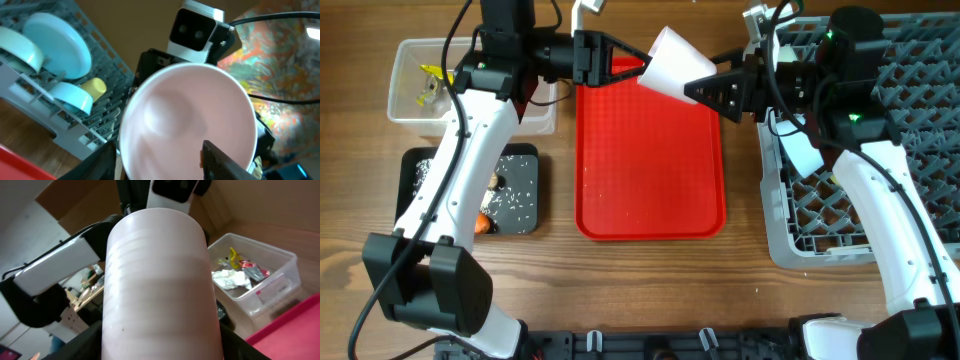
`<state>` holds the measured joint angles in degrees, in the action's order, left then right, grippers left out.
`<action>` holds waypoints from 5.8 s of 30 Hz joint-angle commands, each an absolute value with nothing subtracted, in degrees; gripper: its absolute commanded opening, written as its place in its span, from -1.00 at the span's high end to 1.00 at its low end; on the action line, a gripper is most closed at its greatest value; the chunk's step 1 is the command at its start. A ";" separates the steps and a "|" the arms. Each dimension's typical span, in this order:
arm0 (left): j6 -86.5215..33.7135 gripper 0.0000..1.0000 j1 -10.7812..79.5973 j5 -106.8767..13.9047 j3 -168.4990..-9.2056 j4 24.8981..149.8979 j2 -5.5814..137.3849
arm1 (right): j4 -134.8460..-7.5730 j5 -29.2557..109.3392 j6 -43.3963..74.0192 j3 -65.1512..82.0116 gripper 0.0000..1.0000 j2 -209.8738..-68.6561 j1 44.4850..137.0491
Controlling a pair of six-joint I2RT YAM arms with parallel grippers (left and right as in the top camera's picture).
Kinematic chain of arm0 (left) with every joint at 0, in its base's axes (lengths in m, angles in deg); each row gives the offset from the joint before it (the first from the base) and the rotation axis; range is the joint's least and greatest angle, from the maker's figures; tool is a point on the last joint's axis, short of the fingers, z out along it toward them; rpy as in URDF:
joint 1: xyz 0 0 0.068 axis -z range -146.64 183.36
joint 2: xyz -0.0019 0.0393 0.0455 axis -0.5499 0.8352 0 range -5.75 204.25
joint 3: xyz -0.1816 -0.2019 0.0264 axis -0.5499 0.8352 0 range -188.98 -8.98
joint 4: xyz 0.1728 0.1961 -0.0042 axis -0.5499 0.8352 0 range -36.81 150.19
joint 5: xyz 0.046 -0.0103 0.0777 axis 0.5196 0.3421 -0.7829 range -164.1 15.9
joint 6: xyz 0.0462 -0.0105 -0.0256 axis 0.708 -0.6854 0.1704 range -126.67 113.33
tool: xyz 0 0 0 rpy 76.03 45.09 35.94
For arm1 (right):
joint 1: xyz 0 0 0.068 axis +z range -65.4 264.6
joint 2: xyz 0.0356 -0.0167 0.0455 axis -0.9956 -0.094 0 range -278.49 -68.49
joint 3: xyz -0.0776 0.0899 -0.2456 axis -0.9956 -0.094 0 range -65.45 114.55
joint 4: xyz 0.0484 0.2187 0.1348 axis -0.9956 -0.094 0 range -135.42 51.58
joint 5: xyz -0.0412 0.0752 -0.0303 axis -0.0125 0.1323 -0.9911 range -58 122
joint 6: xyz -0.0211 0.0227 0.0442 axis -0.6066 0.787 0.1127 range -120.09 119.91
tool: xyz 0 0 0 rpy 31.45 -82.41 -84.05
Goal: Sort waste into correct bins and load items into the dishwasher rack
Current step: 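Carry the pink cup with right gripper and lower it into the rack, then release the pink cup and withdraw right gripper from the rack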
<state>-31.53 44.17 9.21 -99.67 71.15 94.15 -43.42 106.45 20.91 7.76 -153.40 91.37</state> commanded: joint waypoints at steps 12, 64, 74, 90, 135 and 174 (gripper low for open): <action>-20.34 -0.57 44.39 -48.65 -99.87 100.24 94.35 | -68.44 72.34 17.26 8.59 -0.01 -152.19 91.02; -20.34 -0.81 47.40 -53.20 -98.08 100.81 94.57 | -125.82 29.43 14.96 18.19 -0.21 -163.34 56.24; -20.34 -0.83 47.40 -53.20 -98.08 100.79 94.57 | -125.86 28.99 15.14 18.21 -0.22 -163.34 56.24; -20.34 -0.84 47.40 -53.20 -98.05 100.79 94.57 | -125.75 28.99 15.11 18.21 -0.64 -163.34 56.24; -20.38 -1.00 47.40 -53.17 -98.08 100.63 94.57 | -126.32 41.54 7.42 44.05 0.06 -150.73 72.07; -20.38 -1.00 47.40 -53.17 -98.08 100.61 94.57 | -29.15 39.38 4.80 -54.83 -1.00 -85.75 87.17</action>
